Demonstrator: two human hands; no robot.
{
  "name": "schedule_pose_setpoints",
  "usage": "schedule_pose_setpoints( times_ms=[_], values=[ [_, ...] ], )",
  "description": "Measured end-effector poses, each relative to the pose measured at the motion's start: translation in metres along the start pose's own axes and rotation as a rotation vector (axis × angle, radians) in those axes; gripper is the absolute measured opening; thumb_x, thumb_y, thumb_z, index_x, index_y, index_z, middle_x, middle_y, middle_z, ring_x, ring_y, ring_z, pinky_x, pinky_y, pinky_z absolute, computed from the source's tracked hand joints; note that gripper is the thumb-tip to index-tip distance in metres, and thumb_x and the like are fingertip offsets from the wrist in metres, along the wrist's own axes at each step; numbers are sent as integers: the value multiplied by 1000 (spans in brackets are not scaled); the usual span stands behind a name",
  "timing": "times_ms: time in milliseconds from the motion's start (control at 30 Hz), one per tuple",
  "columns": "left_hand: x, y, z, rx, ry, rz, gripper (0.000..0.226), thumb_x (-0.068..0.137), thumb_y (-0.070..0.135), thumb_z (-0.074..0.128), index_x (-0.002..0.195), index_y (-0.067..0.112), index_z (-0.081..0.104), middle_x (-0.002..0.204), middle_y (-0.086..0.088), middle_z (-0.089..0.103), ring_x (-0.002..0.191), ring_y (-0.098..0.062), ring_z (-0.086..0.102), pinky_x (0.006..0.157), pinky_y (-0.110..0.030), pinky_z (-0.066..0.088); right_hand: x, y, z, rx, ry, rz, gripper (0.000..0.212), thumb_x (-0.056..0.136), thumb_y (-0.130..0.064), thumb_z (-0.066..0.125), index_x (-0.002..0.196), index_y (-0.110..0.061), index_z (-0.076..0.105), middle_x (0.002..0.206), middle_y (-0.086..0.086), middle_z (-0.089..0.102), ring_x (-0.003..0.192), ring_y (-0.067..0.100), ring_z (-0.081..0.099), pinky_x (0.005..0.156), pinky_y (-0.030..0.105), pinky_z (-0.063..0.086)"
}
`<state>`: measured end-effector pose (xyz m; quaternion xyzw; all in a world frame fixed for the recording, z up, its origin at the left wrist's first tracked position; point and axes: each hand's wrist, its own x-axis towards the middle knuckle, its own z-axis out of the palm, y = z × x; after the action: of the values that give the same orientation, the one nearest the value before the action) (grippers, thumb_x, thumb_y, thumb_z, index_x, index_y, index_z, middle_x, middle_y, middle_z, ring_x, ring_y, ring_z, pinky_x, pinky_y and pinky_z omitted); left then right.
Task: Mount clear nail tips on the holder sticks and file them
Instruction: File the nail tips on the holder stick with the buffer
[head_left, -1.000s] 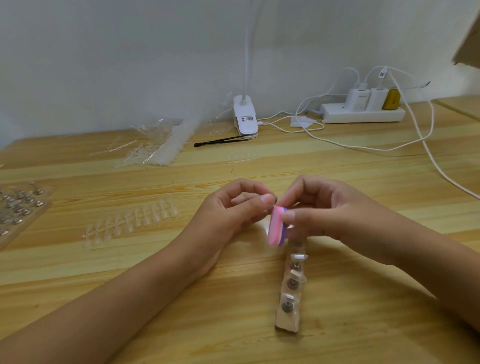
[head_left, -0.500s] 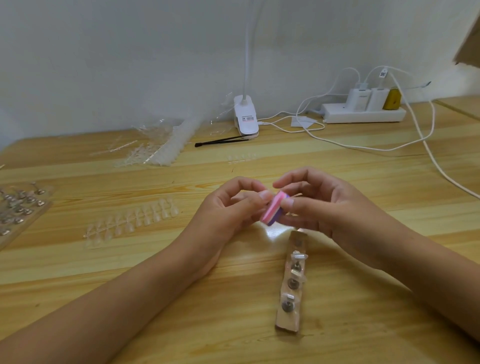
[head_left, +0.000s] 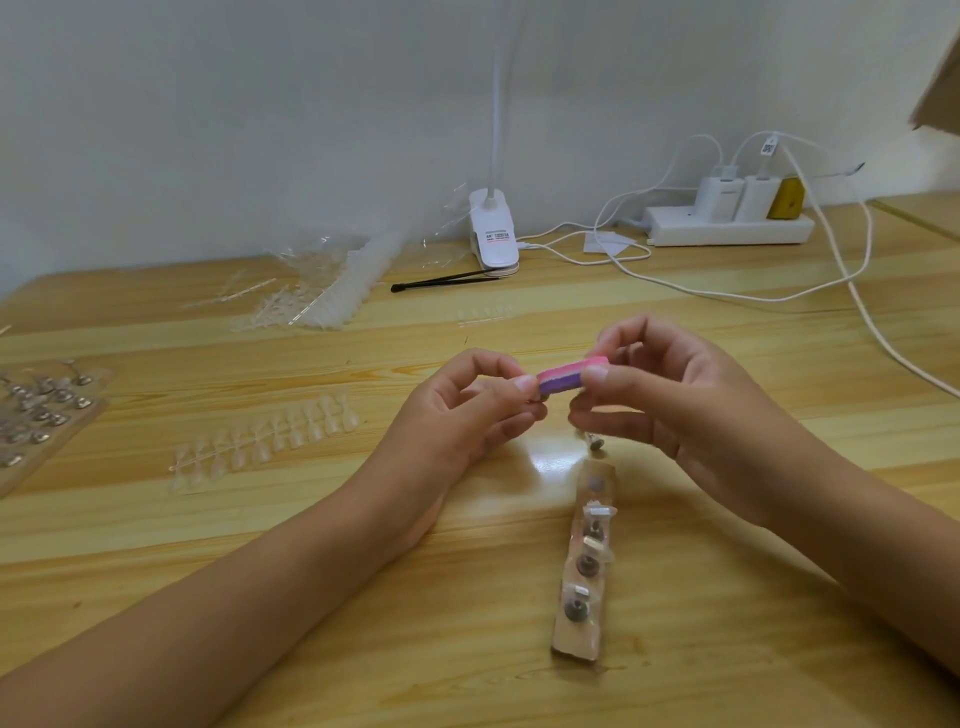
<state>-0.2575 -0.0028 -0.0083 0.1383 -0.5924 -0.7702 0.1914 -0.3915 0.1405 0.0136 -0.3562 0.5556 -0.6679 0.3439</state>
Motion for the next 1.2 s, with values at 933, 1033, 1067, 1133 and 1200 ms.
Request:
schedule_pose_setpoints(
  times_ms=[933, 1033, 1067, 1133, 1200],
  values=[
    [0, 1, 2, 23, -9, -46, 10, 73, 26, 82, 75, 26, 72, 87, -2, 74, 83, -11, 70, 74, -17, 54, -1, -1, -4, -131, 0, -52, 32, 73, -20, 71, 103, -12, 69, 94, -2, 72, 89, 22, 73, 77, 22, 57],
    [1, 1, 1, 33, -14, -50, 6, 75, 24, 74, 79, 28, 74, 90, -2, 74, 86, -11, 70, 76, -18, 54, 0, -3, -4, -116, 22, -77, 31, 74, -20, 69, 104, -12, 69, 94, 0, 72, 90, 21, 74, 78, 22, 57],
    [0, 2, 1, 47, -24, -45, 6, 75, 25, 73, 78, 29, 75, 91, -1, 74, 87, -10, 70, 77, -18, 54, 0, -3, -5, -104, 30, -81, 30, 73, -20, 69, 103, -12, 69, 94, 1, 72, 90, 21, 74, 78, 21, 57],
    [0, 1, 1, 62, -31, -34, 6, 77, 26, 72, 76, 31, 76, 90, 0, 74, 87, -9, 70, 77, -17, 53, 0, -5, -6, -108, 18, -72, 29, 72, -21, 70, 100, -13, 69, 94, 4, 72, 90, 21, 73, 77, 21, 57],
    [0, 1, 1, 50, -27, -28, 6, 77, 27, 72, 75, 31, 75, 90, -1, 74, 86, -9, 70, 77, -17, 53, 0, -7, -8, -139, -21, -41, 30, 70, -24, 72, 98, -13, 70, 95, 4, 70, 90, 23, 73, 78, 23, 57]
  ],
)
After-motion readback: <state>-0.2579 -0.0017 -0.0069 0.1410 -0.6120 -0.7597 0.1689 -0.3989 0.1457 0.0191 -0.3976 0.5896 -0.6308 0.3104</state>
